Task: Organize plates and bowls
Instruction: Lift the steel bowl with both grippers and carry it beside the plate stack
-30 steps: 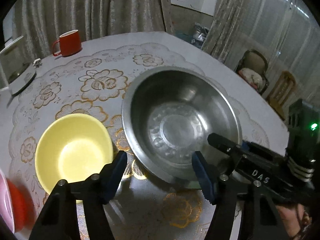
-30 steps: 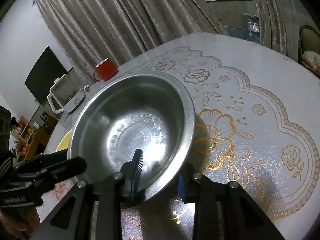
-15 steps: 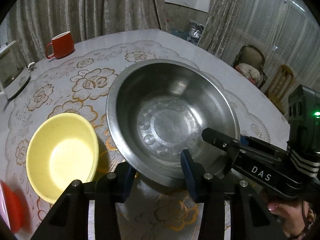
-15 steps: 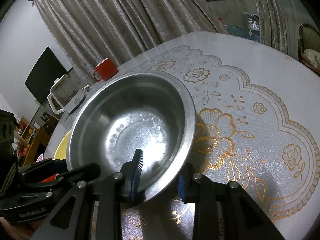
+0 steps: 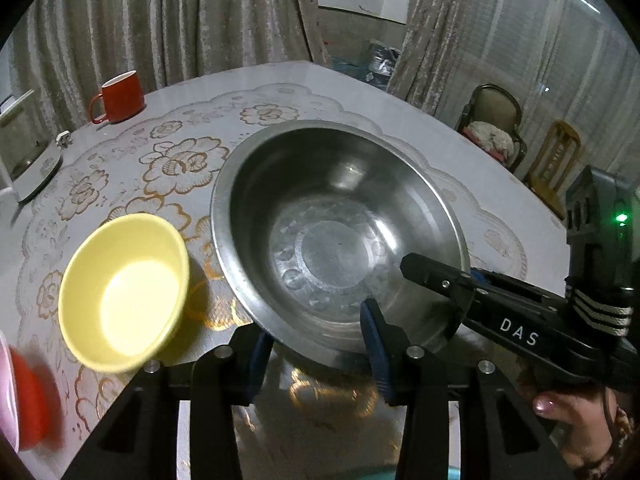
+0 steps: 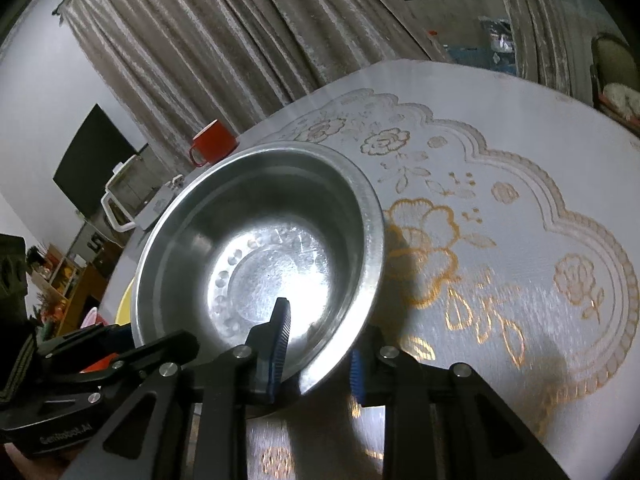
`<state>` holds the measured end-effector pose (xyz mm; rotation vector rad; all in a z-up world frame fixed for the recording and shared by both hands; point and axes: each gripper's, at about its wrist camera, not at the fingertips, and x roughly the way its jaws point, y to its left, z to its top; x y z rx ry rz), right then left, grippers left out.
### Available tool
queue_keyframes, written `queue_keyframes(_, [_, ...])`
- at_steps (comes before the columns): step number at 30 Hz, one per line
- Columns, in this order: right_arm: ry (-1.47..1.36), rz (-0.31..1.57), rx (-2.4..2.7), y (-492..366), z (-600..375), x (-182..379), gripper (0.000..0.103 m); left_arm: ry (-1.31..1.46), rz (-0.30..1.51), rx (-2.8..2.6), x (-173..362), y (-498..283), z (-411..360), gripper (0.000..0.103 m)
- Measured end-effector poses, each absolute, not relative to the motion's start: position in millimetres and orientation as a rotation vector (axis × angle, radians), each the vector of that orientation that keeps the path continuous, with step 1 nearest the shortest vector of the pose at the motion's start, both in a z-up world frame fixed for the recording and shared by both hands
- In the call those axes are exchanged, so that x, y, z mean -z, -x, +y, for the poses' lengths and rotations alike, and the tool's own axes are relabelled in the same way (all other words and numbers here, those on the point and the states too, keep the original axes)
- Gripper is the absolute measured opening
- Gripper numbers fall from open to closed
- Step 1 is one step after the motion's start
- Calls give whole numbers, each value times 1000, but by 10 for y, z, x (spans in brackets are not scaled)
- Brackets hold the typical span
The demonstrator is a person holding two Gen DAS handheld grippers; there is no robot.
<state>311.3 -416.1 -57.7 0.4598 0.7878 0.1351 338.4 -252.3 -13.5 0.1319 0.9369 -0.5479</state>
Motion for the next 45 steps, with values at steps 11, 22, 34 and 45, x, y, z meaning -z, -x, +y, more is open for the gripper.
queue_keyframes(11, [-443, 776, -99, -2673, -4155, 539, 25, -155, 934, 574, 124, -2966, -2538, 42])
queue_keyframes(22, [-451, 765, -109, -2419, -4075, 422, 25, -157, 872, 538, -47, -2604, -2420, 42])
queue_keyframes(34, [-409, 744, -144, -2200, -3858, 215, 25, -119, 815, 491, -220, -2275, -2125, 42])
queue_keyframes(45, [-357, 744, -209, -2053, -3506, 8, 25, -67, 766, 428, -367, -1949, -1698, 42])
